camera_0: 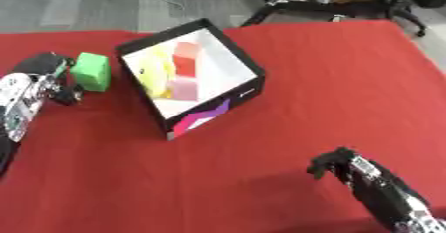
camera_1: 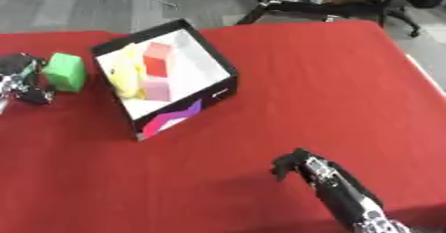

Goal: Pick up objects on the table and place them in the box.

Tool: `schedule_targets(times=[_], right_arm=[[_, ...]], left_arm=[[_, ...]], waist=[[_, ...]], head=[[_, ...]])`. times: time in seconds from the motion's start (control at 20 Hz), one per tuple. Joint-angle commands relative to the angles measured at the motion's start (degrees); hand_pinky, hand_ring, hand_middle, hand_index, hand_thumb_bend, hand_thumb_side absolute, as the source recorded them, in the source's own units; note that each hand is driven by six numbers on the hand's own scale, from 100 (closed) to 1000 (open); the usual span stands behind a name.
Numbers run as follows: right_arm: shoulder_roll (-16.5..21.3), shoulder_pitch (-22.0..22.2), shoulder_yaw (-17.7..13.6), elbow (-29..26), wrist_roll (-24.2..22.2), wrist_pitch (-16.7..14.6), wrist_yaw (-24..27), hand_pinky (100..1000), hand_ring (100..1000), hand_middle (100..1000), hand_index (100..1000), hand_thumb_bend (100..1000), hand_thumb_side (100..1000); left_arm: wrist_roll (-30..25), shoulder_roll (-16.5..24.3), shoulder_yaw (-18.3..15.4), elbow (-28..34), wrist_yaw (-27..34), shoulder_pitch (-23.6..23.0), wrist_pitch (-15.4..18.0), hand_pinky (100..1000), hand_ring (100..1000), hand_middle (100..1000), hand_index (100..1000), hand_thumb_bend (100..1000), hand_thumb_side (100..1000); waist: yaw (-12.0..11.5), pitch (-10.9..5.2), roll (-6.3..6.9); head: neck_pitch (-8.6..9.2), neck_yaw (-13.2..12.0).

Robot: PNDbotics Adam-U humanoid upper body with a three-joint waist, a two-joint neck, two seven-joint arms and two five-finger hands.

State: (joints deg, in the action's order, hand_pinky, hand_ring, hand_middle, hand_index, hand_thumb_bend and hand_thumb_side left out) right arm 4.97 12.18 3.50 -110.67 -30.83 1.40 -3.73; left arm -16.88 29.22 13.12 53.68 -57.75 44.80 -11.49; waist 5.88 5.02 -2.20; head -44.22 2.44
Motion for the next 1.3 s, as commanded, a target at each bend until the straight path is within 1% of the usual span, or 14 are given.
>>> schedule_targets(times=[0.05, 0.25, 0.3, 0.45, 0.55, 0.65, 0.7, 0.75, 0.85, 1.05, 1.15, 1.2, 1.25, 1.3], right_arm=[[0.5, -0.04, -0.19, -0.53, -0.06, -0.05, -0.08, 1000, 750, 512, 706, 100, 1000], [0.56, 0.08, -0.07, -0.49, -0.15, -0.06, -0.18, 1000, 750, 512, 706, 100, 1000], [0.58, 0.1, -0.04, -0.48, -0.19, -0.07, -0.18, 1000, 750, 512, 706, 100, 1000], [0.64, 0.08, -0.02, -0.46, -0.24, -0.11, -0.14, 1000, 750, 512, 706, 100, 1000], [0.68, -0.01, 0.0, -0.47, -0.24, -0.11, -0.07, 1000, 750, 512, 706, 100, 1000], [0.71, -0.13, -0.01, -0.48, -0.25, -0.1, 0.05, 1000, 750, 512, 706, 100, 1000], [0.71, -0.17, -0.04, -0.47, -0.22, -0.07, 0.1, 1000, 750, 512, 706, 100, 1000], [0.71, -0.21, -0.05, -0.45, -0.19, -0.03, 0.11, 1000, 750, 512, 706, 100, 1000], [0.68, -0.32, 0.01, -0.44, -0.22, 0.02, 0.14, 1000, 750, 512, 706, 100, 1000], [0.57, -0.36, 0.07, -0.44, -0.35, 0.05, 0.11, 1000, 750, 512, 706, 100, 1000], [0.5, -0.32, 0.07, -0.45, -0.35, 0.04, 0.06, 1000, 750, 512, 706, 100, 1000], [0.47, -0.3, 0.08, -0.46, -0.36, 0.03, 0.03, 1000, 750, 512, 706, 100, 1000], [0.45, -0.29, 0.1, -0.47, -0.38, 0.01, 0.0, 1000, 750, 512, 706, 100, 1000], [0.44, -0.27, 0.11, -0.48, -0.4, -0.01, -0.02, 1000, 750, 512, 706, 100, 1000]], left_arm=[[2.36, 2.45, -0.49, 3.79, 2.79, 1.78, -0.72, 686, 449, 444, 690, 100, 201], [4.88, 3.25, 0.72, 10.13, 7.8, 2.76, -1.29, 686, 440, 434, 688, 100, 221], [5.09, 3.39, 1.25, 11.83, 8.78, 3.05, -1.31, 686, 438, 432, 687, 100, 294], [4.81, 3.48, 2.85, 16.68, 11.24, 3.9, -1.28, 688, 440, 433, 690, 100, 227], [2.84, 3.61, 4.36, 19.16, 11.9, 4.27, -0.78, 724, 510, 511, 760, 100, 199], [-2.2, 4.07, 5.94, 20.54, 10.56, 4.54, 0.7, 762, 597, 610, 848, 100, 177], [-5.1, 4.31, 6.33, 20.92, 9.0, 4.71, 1.74, 795, 686, 715, 911, 156, 427], [-7.8, 4.63, 6.58, 21.09, 6.94, 4.85, 2.99, 824, 749, 787, 948, 267, 593], [-12.23, 5.18, 6.55, 20.45, 2.11, 5.24, 6.1, 880, 843, 894, 999, 447, 773], [-18.63, 5.41, 4.71, 15.17, -2.79, 6.2, 14.73, 923, 917, 962, 1000, 479, 763], [-20.49, 5.67, 3.45, 12.38, -3.28, 6.63, 17.88, 920, 915, 961, 1000, 450, 671], [-20.98, 5.75, 2.87, 11.17, -3.48, 6.79, 18.84, 920, 915, 960, 1000, 448, 663], [-21.25, 5.83, 2.39, 10.02, -3.84, 6.89, 19.5, 915, 912, 956, 1000, 448, 599], [-21.21, 5.85, 1.99, 9.03, -4.38, 6.95, 19.95, 914, 911, 956, 1000, 450, 581]], waist=[[-0.05, -0.59, 0.32], [-0.07, -0.65, 0.35], [-0.06, -0.68, 0.35], [0.05, -0.77, 0.35], [0.21, -0.81, 0.38], [0.42, -0.84, 0.43], [0.5, -0.85, 0.45], [0.6, -0.84, 0.48], [0.73, -0.78, 0.51], [0.88, -0.58, 0.4], [0.83, -0.45, 0.31], [0.8, -0.4, 0.26], [0.75, -0.35, 0.22], [0.71, -0.31, 0.17]], head=[[0.1, 0.09], [0.1, -0.03], [0.1, -0.08], [0.1, -0.11], [0.1, -0.2], [0.1, -0.2], [0.1, -0.21], [0.1, -0.17], [0.1, -0.06], [0.1, 0.05], [0.1, 0.14], [0.1, 0.15], [0.1, 0.17], [0.1, 0.18]])
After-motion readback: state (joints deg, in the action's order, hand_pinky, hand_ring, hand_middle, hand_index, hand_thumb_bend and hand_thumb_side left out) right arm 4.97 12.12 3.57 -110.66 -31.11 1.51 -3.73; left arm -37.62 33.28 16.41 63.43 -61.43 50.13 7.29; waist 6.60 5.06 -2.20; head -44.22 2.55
